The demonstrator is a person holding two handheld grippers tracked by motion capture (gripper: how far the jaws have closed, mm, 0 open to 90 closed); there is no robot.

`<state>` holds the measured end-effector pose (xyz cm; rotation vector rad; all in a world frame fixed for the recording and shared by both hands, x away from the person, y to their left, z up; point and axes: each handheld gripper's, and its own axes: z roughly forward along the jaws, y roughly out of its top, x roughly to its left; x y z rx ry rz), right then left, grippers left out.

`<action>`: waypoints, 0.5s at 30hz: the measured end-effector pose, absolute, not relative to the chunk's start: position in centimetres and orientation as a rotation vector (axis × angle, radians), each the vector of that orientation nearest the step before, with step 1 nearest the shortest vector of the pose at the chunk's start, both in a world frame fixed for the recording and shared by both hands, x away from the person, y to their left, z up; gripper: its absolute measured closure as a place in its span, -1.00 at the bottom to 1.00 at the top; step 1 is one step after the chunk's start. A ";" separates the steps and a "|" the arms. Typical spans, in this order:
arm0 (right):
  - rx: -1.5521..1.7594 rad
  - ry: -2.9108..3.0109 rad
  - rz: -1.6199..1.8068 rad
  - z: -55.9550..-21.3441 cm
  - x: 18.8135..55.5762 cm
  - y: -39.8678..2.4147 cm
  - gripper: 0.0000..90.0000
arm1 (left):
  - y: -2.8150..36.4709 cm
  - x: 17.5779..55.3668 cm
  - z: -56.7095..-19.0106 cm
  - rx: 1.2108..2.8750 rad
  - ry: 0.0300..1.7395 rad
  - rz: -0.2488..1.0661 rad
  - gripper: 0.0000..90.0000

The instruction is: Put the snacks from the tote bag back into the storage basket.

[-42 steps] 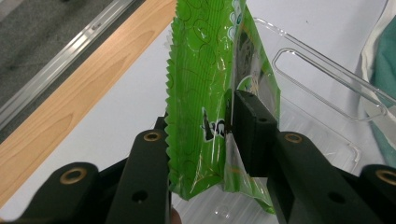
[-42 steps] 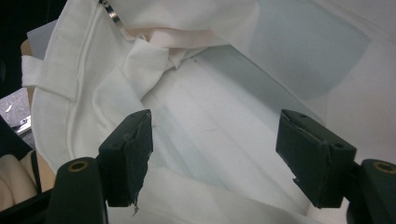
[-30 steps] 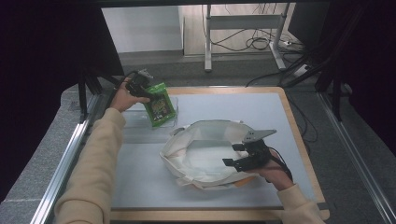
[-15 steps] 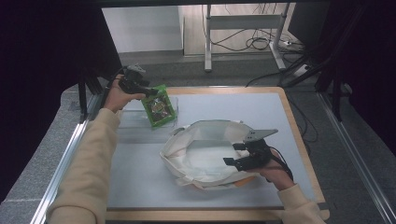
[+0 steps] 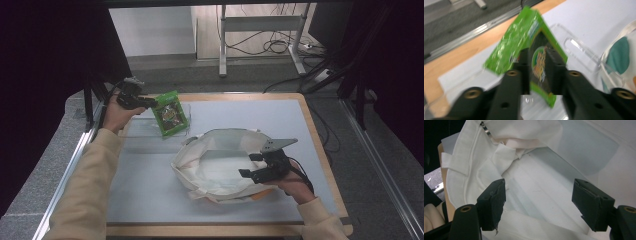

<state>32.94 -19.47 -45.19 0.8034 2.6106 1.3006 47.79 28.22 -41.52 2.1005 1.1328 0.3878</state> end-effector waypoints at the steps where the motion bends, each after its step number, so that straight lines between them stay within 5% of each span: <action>1: 0.800 2.611 1.301 -45.2 32.9 -19.4 -0.39 | 28.3 47.6 -41.6 2.097 1.147 0.380 0.88; 15: 0.790 2.610 1.301 -45.1 32.8 -19.2 -0.39 | 28.5 48.7 -45.5 2.113 1.406 0.337 1.00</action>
